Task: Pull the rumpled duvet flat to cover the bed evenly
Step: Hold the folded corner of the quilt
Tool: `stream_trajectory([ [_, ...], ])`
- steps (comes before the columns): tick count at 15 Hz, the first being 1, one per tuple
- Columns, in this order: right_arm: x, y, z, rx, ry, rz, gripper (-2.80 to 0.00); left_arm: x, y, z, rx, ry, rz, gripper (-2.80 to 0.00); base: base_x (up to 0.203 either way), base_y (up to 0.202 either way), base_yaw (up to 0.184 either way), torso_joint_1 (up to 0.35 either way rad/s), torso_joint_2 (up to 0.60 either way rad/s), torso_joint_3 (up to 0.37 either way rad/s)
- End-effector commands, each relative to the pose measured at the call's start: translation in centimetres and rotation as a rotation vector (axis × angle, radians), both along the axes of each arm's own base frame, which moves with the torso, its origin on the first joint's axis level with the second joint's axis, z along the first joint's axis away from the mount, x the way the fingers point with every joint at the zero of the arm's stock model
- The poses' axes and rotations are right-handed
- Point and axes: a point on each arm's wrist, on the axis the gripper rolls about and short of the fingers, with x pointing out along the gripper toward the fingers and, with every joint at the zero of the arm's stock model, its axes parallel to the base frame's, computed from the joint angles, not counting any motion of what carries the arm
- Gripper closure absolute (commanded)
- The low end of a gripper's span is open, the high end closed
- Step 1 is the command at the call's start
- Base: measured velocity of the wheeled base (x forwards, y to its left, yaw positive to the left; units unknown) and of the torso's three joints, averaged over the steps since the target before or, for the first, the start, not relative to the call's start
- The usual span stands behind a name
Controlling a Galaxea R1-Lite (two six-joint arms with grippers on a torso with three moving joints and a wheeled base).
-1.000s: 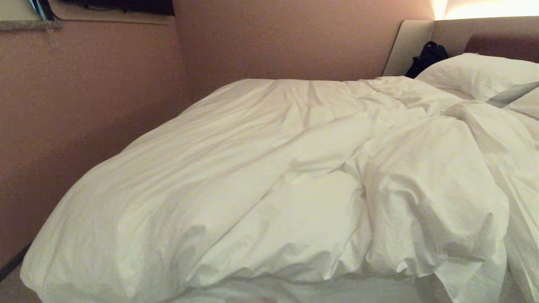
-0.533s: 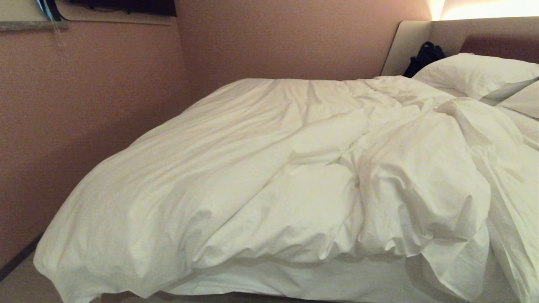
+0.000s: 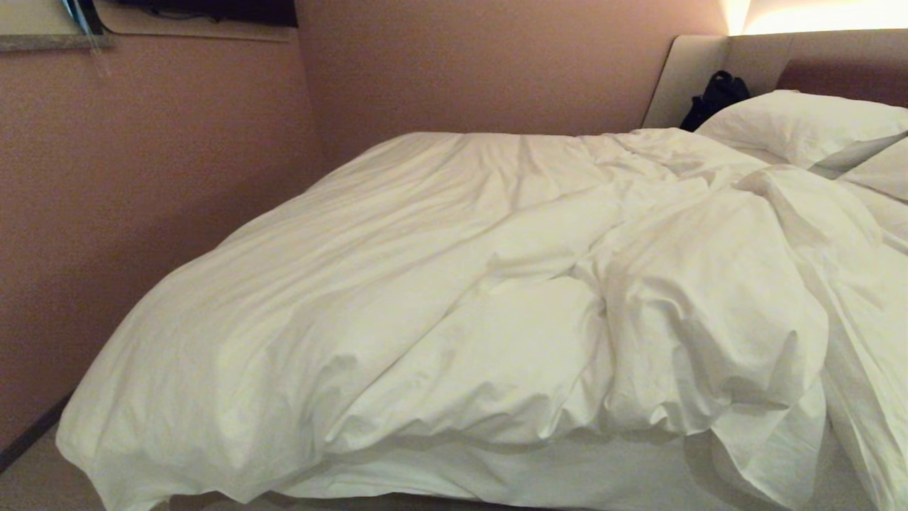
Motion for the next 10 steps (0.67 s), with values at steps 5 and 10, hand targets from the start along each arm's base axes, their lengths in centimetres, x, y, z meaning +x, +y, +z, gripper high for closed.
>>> stream_trajectory([
  [5, 0.00, 0.00, -0.01, -0.001, 0.000, 0.000, 0.00, 0.00, 0.00, 0.00, -0.003, 0.000, 0.001, 0.00, 0.001, -0.157, -0.002, 0.002, 0.00, 0.003],
  [10, 0.00, 0.00, -0.01, 0.000, 0.000, 0.000, 0.00, 0.00, 0.00, 0.00, -0.003, 0.000, 0.001, 0.00, 0.000, -0.197, 0.001, 0.000, 0.00, 0.004],
])
